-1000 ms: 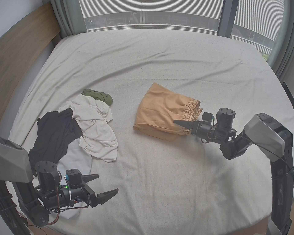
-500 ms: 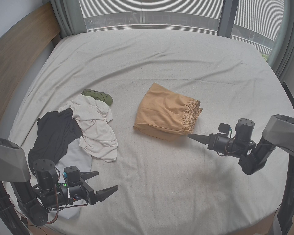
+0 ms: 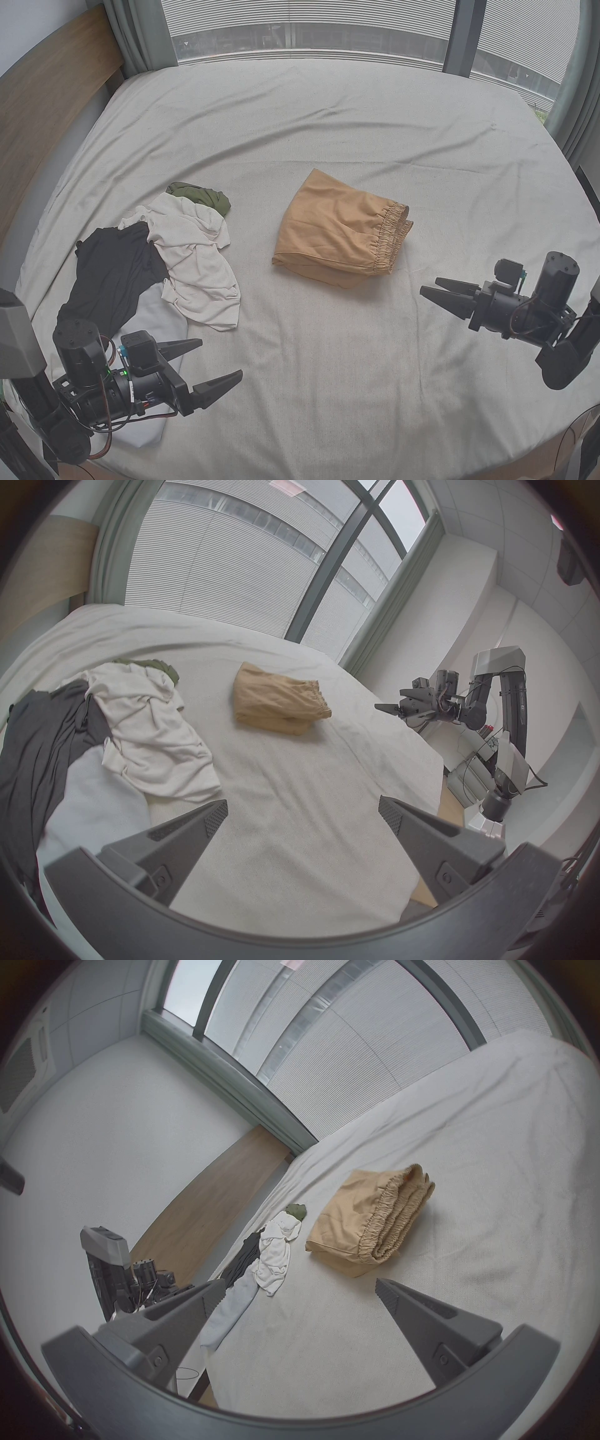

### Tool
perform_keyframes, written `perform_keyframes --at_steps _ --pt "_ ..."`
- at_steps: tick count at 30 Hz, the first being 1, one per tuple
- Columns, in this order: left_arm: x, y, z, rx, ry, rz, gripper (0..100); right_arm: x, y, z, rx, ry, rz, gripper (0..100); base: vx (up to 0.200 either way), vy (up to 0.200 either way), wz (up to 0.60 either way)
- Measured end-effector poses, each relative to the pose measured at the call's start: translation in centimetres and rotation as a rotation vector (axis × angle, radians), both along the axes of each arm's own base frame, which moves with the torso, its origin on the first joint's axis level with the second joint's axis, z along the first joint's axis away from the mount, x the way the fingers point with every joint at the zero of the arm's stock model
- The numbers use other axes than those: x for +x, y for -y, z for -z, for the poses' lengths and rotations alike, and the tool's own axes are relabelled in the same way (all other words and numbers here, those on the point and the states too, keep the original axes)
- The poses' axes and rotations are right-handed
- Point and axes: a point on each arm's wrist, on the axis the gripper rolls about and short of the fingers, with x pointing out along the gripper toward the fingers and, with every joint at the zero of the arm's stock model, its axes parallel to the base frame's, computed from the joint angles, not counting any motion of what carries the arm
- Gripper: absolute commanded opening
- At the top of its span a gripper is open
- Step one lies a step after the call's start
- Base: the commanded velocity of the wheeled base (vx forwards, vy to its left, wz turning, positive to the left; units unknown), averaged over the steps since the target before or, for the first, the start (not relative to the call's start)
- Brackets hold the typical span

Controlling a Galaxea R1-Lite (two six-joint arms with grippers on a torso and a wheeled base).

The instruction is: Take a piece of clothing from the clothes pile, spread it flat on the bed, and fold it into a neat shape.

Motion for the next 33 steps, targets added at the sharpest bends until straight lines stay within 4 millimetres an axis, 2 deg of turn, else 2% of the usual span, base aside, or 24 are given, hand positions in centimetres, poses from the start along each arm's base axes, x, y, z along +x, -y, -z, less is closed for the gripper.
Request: perform_keyframes --at_steps 7,11,18,27,33 --pt "-1.3 0.8 -2.7 -0.086 0.081 0.044 100 -3.3 0.7 -1.6 -0.010 0.060 0.002 100 0.000 0.000 0.00" --pt "-2.5 0.5 -3.9 -0.118 0.120 0.051 100 -5.5 1.3 -2.3 -0.019 0.098 0.011 100 0.000 0.000 0.00" --pt "-4.5 -0.4 -6.0 -0.164 0.220 0.019 100 -9.6 2.4 -2.5 -0.044 0.133 0.028 100 0.000 0.000 0.00" --pt "-5.7 -1.4 -7.1 -0.169 0.259 -0.089 100 -13.1 3.6 -3.6 -0.054 0.163 0.077 100 0.000 0.000 0.00" --pt "-7.9 -2.6 -7.1 -0.126 0.187 -0.121 100 -15.4 4.1 -4.1 -0.054 0.181 0.097 100 0.000 0.000 0.00"
